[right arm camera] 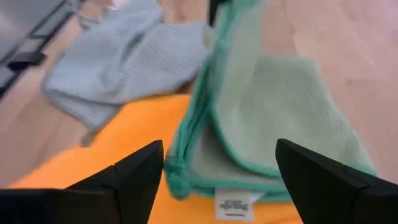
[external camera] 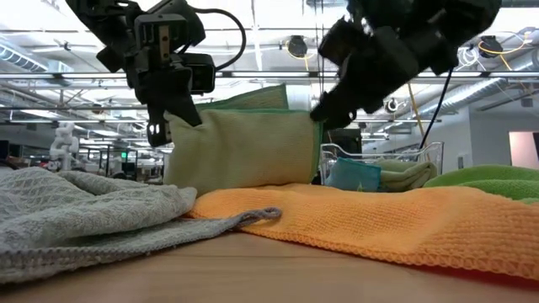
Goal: Fold microfiber towels
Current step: Fold the light green microfiber towel
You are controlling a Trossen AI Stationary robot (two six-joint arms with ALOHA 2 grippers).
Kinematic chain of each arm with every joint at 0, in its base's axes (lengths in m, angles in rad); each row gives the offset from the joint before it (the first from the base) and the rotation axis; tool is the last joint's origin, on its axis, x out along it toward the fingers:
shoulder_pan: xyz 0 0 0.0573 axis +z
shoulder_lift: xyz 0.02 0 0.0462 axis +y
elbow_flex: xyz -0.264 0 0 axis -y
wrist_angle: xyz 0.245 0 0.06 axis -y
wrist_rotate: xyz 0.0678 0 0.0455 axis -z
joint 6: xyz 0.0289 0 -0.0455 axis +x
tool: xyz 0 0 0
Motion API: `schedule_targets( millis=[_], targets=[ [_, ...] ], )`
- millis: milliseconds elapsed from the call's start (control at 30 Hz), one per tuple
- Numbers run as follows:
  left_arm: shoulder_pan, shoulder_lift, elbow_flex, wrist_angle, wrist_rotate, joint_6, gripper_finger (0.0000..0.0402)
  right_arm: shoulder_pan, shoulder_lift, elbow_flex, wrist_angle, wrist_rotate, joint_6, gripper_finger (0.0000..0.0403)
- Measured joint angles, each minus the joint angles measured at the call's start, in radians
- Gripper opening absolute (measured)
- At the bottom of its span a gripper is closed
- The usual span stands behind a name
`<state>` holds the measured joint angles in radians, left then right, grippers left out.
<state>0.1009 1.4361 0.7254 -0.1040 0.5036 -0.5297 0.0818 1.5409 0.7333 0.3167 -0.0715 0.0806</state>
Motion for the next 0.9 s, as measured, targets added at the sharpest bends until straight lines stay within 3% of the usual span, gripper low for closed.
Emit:
schedule_targets(
  millis=[167,433,767,900],
  targets=[
    [0.000,0.000,0.000,-0.004,-0.004,0.004,0.0006,0.005,0.071,-0.013,0.019,0.017,-0.100,0.0273],
    [-0.001,0.000,0.000,-0.014,-0.002,0.008,0.0006,0.003,0.156,-0.012,0.207,0.021,-0.089,0.0211],
    [-0.001,0.000,0.000,-0.037,-0.006,0.065,0.0007,0.003,0.158,-0.012,0.251,0.042,-0.093,0.0080],
    [-0.001,0.000,0.000,-0.034,-0.009,0.065,0.0010,-0.008,0.158,-0.011,0.297,0.019,0.006,0.0025]
  ],
)
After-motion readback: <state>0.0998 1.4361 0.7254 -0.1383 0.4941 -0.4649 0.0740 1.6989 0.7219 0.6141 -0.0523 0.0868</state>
